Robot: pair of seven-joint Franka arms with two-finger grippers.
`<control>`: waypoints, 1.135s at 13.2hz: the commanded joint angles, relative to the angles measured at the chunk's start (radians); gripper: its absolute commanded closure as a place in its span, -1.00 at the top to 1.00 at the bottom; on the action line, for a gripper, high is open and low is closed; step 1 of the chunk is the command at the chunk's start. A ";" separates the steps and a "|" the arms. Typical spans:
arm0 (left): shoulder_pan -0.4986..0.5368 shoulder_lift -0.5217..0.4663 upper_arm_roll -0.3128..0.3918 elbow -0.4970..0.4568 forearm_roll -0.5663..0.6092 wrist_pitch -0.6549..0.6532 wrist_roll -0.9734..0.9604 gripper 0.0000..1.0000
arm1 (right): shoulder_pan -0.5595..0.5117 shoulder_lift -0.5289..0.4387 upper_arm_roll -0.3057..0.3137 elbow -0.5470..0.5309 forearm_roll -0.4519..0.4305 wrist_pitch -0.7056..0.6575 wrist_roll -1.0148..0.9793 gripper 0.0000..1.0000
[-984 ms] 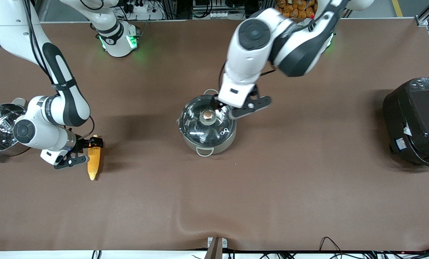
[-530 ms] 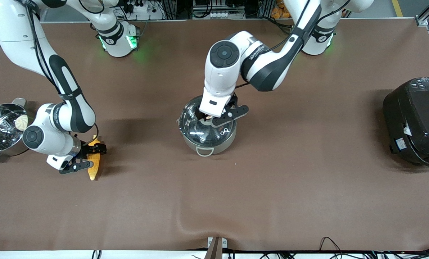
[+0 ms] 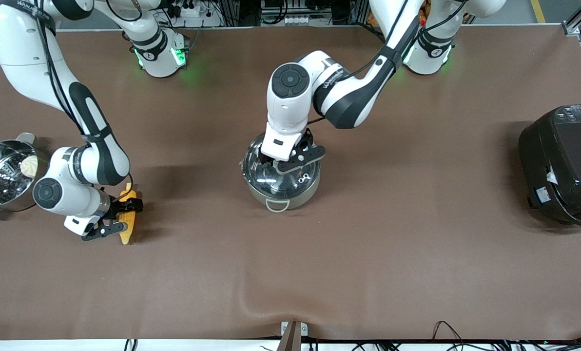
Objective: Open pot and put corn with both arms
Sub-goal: 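Reach the right gripper to the corn while the left gripper reaches the lid, then grasp the corn with the right gripper while the left gripper grips the lid knob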
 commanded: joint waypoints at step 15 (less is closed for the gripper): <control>-0.025 0.048 0.018 0.027 -0.003 0.005 -0.013 0.68 | 0.000 -0.030 0.015 0.053 -0.005 -0.161 -0.042 -1.00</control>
